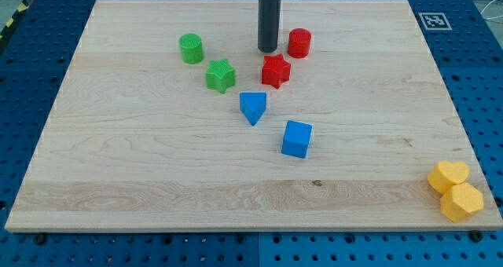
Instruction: Point your arm to center right
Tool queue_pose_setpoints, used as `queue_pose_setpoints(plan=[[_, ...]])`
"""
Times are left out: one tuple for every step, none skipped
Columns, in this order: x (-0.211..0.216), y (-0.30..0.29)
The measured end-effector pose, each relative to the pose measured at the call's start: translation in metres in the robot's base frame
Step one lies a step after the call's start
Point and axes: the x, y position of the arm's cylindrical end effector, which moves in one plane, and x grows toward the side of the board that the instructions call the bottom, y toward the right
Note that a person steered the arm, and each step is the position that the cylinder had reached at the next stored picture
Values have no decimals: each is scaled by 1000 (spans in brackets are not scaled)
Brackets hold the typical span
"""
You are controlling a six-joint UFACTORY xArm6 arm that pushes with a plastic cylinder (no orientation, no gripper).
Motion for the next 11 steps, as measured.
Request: queue_pose_setpoints(plan=[[-37,0],[-73,2],[-82,3],[-96,25],[-103,71],[-105,86],[-107,119],[-106,135],[-80,169],[-34,200],[14,227]])
